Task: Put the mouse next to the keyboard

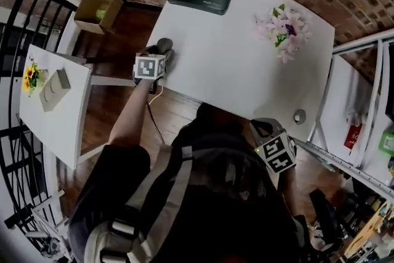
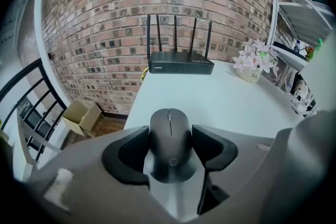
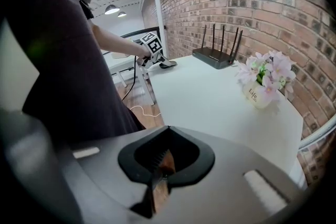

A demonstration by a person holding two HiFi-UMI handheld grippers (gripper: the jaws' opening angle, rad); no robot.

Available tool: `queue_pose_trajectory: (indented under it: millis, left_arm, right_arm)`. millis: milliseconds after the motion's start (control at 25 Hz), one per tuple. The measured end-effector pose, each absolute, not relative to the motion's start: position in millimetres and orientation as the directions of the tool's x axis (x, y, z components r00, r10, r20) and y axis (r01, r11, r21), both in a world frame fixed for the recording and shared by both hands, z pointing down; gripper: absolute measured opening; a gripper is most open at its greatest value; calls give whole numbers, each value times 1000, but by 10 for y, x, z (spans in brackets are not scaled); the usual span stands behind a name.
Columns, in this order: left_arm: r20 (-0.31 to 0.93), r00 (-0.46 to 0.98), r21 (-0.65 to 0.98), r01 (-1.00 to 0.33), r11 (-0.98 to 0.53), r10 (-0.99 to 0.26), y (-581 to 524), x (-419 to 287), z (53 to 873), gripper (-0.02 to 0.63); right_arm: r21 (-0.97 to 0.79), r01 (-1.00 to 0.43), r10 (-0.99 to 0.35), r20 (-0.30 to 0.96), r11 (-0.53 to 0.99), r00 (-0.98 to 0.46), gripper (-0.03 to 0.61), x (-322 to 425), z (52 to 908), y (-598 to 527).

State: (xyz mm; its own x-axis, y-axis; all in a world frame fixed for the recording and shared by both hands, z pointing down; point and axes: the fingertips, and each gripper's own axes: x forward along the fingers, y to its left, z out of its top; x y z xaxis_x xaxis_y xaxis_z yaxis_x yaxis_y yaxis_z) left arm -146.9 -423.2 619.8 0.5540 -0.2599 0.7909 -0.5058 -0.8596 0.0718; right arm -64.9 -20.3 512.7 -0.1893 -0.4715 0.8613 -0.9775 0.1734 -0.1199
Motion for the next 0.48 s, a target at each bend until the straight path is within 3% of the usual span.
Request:
queue_pose_trajectory:
  millis: [480]
  left_arm:
    - [774, 583, 110, -510, -853, -248, -4262, -1729, 6157, 265]
  right_arm:
    - [-96, -960, -432, 878, 262, -206, 6, -778, 5092, -450]
